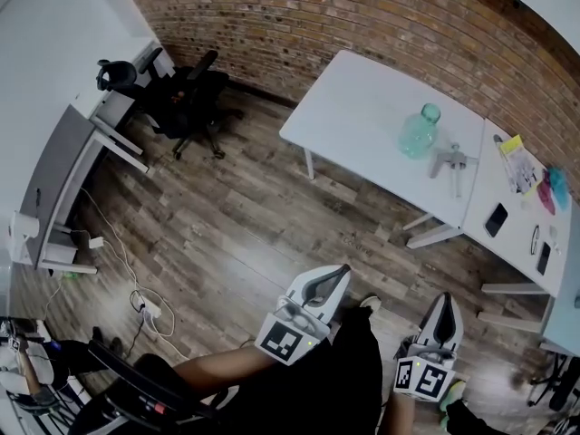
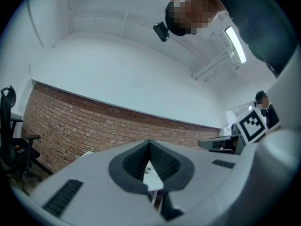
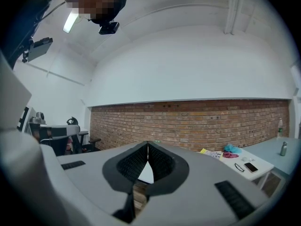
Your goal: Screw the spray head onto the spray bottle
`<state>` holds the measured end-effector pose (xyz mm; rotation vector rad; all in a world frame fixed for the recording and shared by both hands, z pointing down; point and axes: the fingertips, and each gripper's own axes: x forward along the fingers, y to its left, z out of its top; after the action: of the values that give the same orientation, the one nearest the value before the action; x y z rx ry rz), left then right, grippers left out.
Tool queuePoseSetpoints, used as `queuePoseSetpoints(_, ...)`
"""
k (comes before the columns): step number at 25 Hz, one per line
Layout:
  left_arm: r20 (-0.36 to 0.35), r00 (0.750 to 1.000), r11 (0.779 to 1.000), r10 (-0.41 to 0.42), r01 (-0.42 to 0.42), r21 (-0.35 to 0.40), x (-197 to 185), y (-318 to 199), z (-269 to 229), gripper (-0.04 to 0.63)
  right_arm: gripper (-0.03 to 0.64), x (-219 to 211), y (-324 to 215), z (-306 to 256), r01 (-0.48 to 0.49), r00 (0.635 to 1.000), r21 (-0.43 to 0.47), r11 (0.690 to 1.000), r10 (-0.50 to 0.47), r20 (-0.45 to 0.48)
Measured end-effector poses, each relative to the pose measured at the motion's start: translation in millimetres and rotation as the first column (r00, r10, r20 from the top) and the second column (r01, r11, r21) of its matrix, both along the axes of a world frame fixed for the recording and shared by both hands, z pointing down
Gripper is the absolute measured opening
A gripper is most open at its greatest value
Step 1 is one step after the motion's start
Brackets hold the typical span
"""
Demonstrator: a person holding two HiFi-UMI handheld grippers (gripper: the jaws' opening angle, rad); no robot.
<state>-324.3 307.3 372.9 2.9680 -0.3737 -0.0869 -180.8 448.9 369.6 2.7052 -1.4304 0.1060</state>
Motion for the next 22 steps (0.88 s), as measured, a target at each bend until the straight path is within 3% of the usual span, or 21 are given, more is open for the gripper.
queuePoseSetpoints(8,0.024,0.999,0.999,-0.047,0.047,0.007,28,1,-3,0.002,0.008,39,-5,-1,0.038,0.999,0.009,0.999,-0.038,0.001)
queuePoseSetpoints(22,0.01,0.993,0.99,-0.118,0.117,0.074,132,6,-14,0.002,0.008,145,25,4,0.064,0.998,0.026,0.998,-0.065,0.015)
